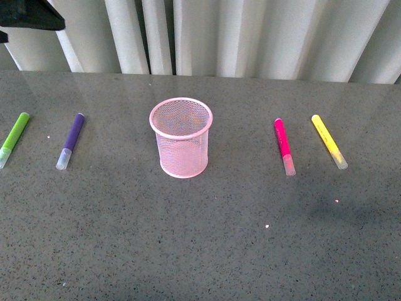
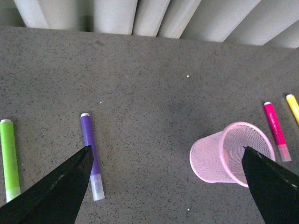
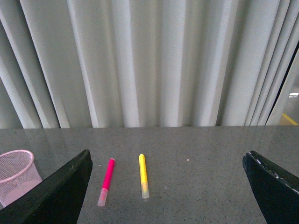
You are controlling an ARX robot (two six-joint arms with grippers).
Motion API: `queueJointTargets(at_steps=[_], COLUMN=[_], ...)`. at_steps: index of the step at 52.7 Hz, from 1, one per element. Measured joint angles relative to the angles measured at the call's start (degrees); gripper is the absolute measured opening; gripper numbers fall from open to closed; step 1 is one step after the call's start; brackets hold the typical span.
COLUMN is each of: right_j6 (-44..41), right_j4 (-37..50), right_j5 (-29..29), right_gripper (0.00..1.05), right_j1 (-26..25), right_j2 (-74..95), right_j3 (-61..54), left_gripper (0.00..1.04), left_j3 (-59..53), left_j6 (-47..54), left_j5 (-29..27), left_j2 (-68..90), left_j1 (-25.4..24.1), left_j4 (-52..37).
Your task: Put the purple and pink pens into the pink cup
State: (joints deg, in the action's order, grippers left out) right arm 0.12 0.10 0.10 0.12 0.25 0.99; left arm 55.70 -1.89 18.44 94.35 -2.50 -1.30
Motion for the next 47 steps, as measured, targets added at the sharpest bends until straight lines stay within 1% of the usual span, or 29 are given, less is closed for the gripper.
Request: queueJointTargets(at_steps=[5,10,15,21,30,37,47], right_j6=[0.00,0.00,0.00,0.00,0.00,0.00,0.00], right_j4=[0.00,0.00,0.00,0.00,0.00,0.00,0.00], right_j5=[0.00,0.00,0.00,0.00,0.00,0.00,0.00], right_gripper=[0.98,0.98,0.98,0.98,0.98,0.98,0.98], right_j1=[0.00,0.00,0.00,0.00,0.00,0.00,0.00], right_j2=[0.00,0.00,0.00,0.00,0.00,0.00,0.00], right_j3=[0.00,0.00,0.00,0.00,0.00,0.00,0.00], left_gripper=[0.98,0.98,0.98,0.98,0.98,0.98,0.98], left_j3=[5.88,9.62,11.91,14.51,15.43,16.79,17.16], left_j6=[2.03,3.61,5.03,6.23,7.43,7.69,9.31], left_j5=[-1.11,-2.27,-3.58,-7.34,-6.99,-9.33,-9.84], left_j2=[5.38,9.18,11.85,16.31,21.92,25.90,28.83], left_j1=[-0.11,-0.13,-0.09,0.44,1.03,1.18,1.68], left_j4=[4.70,6.58,7.34,7.76,6.82,7.04,6.73])
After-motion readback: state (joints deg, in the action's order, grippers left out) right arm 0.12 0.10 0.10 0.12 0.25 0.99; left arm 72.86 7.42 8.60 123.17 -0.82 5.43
